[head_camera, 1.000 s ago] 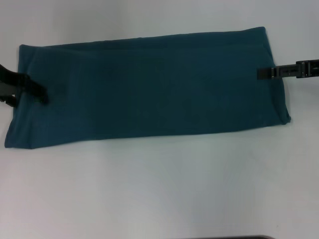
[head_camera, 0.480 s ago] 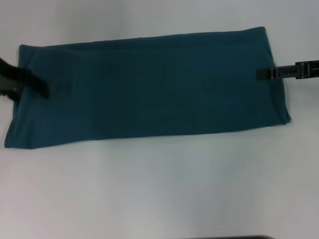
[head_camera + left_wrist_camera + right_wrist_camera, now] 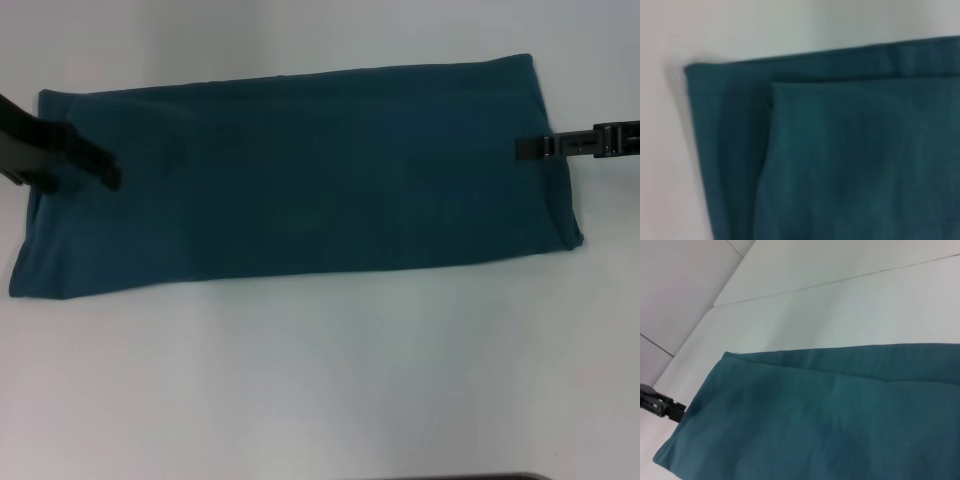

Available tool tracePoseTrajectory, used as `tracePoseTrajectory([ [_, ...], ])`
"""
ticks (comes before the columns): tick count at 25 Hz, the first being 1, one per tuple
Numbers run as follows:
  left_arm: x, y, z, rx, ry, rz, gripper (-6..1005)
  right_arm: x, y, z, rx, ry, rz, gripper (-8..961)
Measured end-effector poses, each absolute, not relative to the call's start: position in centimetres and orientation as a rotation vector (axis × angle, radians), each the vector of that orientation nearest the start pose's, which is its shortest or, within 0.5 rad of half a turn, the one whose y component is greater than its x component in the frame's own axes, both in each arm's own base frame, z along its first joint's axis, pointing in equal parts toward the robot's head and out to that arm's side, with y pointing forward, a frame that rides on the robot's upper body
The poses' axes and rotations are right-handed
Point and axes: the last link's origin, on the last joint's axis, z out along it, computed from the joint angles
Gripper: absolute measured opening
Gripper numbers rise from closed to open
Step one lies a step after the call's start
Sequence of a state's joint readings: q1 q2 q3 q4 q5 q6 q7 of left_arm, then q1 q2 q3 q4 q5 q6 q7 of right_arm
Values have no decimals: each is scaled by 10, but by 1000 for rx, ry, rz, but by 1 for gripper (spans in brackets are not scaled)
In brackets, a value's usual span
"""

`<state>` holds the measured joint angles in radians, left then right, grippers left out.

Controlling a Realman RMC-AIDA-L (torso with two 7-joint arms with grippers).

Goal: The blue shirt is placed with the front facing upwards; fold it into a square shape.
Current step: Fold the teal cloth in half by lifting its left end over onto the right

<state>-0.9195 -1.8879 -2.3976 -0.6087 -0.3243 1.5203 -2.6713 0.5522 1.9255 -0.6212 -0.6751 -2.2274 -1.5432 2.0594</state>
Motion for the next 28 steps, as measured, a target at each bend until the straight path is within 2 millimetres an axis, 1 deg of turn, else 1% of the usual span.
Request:
tracePoseTrajectory([
  [3, -259, 405, 52, -2173, -1749, 378, 834, 309, 344, 62, -2430, 1495, 441, 915],
  [10, -256, 404, 46, -2232, -1681, 374, 817, 307, 346, 62, -2430, 1498, 443, 915],
  [16, -259, 405, 48, -2227, -1657, 367, 559, 307, 346, 63, -2425, 1508, 442, 915],
  [21, -266, 405, 56, -2196, -1654, 355, 355, 306, 347, 63, -2425, 1506, 443, 915],
  [25, -274, 405, 59, -2158, -1654, 354, 239, 306, 347, 63, -2426, 1505, 443, 915],
  [28, -278, 403, 57, -2149, -1655, 356, 151, 306, 347, 62, -2425, 1507, 443, 915],
])
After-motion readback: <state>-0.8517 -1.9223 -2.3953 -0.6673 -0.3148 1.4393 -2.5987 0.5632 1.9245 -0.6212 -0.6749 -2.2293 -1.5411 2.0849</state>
